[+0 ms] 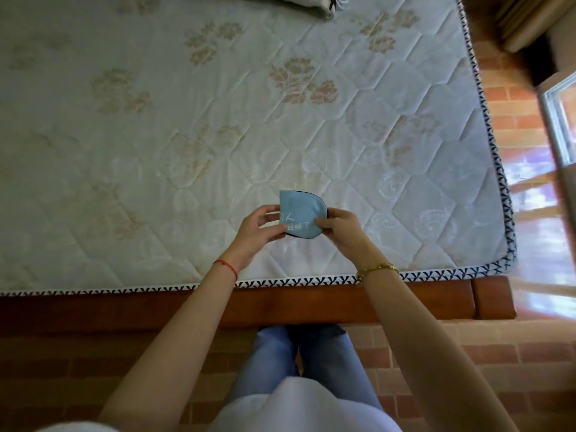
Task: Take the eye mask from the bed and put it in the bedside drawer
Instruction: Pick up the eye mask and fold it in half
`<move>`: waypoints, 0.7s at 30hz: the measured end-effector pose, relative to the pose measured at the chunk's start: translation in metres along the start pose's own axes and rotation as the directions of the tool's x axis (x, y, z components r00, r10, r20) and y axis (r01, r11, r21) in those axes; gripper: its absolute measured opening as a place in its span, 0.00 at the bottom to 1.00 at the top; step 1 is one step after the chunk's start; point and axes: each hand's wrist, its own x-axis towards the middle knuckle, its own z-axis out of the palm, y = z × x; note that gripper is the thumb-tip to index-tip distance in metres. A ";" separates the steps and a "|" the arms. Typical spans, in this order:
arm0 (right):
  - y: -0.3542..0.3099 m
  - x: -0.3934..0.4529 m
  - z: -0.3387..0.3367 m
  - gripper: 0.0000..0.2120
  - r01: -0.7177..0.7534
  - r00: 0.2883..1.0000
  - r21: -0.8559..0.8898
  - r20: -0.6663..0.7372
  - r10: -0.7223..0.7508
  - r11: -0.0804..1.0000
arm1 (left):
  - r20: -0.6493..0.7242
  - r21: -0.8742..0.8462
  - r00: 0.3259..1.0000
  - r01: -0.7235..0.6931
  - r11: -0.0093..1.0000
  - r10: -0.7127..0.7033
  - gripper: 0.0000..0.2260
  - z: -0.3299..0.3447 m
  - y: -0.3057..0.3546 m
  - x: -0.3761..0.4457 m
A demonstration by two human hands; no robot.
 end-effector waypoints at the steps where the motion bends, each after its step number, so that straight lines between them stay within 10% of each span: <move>1: -0.004 -0.013 -0.002 0.18 0.003 1.000 0.005 0.010 -0.003 1.000 | 0.010 0.019 1.000 -0.007 1.000 0.007 0.19 0.002 0.005 -0.011; 21: -0.019 -0.192 -0.057 0.14 0.169 0.982 0.093 0.068 -0.175 0.981 | 0.055 0.173 0.988 -0.155 0.973 0.147 0.21 0.059 0.056 -0.173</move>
